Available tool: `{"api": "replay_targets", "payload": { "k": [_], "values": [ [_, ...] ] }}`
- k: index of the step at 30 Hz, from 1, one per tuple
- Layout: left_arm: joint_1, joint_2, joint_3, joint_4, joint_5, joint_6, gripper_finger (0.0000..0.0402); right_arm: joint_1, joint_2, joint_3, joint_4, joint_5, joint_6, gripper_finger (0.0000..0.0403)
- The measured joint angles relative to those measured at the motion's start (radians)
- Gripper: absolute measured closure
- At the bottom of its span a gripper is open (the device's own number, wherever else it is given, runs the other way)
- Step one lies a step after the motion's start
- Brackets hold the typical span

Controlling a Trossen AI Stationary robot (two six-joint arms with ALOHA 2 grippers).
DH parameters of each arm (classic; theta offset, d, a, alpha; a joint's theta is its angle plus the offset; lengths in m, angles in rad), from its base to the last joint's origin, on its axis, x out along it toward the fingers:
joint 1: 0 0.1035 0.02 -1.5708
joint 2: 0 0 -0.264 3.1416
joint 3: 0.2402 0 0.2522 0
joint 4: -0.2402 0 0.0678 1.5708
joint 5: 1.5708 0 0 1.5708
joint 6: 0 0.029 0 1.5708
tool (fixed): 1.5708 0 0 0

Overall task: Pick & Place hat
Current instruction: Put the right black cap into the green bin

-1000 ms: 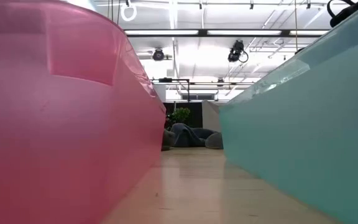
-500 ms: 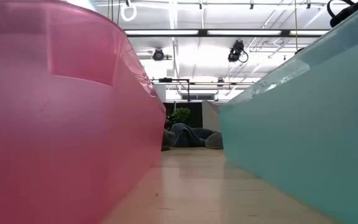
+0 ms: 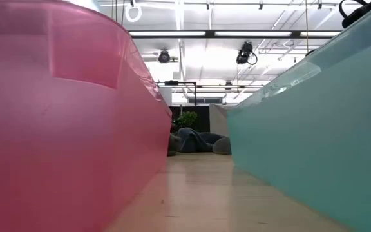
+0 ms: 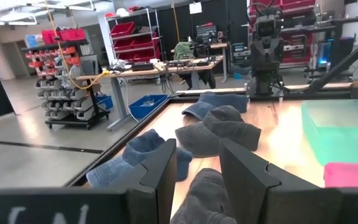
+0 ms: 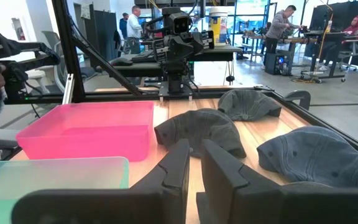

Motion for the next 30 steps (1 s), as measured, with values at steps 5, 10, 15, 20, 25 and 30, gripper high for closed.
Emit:
{"api": "replay_targets", "payload": {
  "k": [5, 10, 15, 20, 25, 30],
  "values": [
    [0.000, 0.000, 0.000, 0.005, -0.001, -0.011, 0.0275, 0.000, 0.000, 0.000, 0.000, 0.000, 0.000, 0.0358],
    [0.000, 0.000, 0.000, 0.021, -0.007, -0.001, 0.0275, 0.000, 0.000, 0.000, 0.000, 0.000, 0.000, 0.0358],
    [0.000, 0.000, 0.000, 0.023, -0.008, -0.001, 0.0275, 0.000, 0.000, 0.000, 0.000, 0.000, 0.000, 0.0358],
    [0.000, 0.000, 0.000, 0.022, -0.009, 0.001, 0.0275, 0.000, 0.000, 0.000, 0.000, 0.000, 0.000, 0.0358],
    [0.000, 0.000, 0.000, 0.016, -0.009, 0.000, 0.0275, 0.000, 0.000, 0.000, 0.000, 0.000, 0.000, 0.0358],
    [0.000, 0.000, 0.000, 0.013, -0.010, -0.056, 0.0275, 0.000, 0.000, 0.000, 0.000, 0.000, 0.000, 0.0358]
  ]
}}
